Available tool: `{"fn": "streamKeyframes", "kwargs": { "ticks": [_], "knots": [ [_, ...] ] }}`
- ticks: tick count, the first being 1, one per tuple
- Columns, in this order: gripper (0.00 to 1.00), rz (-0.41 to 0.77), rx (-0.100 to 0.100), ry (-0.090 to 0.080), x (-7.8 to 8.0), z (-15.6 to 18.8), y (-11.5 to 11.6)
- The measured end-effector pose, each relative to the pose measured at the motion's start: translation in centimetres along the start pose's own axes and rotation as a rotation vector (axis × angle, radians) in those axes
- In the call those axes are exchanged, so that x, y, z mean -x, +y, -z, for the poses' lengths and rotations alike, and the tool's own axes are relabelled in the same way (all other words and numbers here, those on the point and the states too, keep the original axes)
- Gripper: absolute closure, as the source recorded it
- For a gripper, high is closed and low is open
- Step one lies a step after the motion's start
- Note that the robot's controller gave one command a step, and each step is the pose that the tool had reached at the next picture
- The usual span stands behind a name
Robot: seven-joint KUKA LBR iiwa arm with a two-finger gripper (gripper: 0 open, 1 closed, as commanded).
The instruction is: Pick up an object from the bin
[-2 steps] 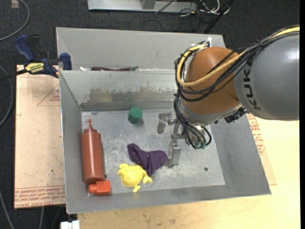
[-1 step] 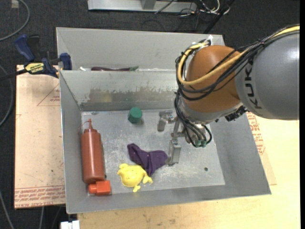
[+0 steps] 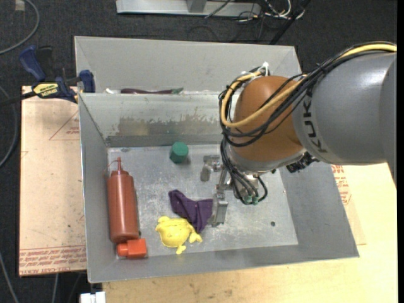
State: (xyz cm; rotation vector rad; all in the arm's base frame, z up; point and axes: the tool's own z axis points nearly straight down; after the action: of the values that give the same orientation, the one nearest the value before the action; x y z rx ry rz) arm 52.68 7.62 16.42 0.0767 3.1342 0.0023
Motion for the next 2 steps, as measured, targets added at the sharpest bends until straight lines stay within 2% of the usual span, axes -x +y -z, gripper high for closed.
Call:
{"fn": "streamKeyframes", "kwargs": {
  "ticks": [1,2],
  "knots": [
    [0.00,0.029,0.000,0.007,0.0,-4.2,1.2],
    [1.00,0.163,0.000,0.006,0.7,-9.1,3.0]
  ]
}}
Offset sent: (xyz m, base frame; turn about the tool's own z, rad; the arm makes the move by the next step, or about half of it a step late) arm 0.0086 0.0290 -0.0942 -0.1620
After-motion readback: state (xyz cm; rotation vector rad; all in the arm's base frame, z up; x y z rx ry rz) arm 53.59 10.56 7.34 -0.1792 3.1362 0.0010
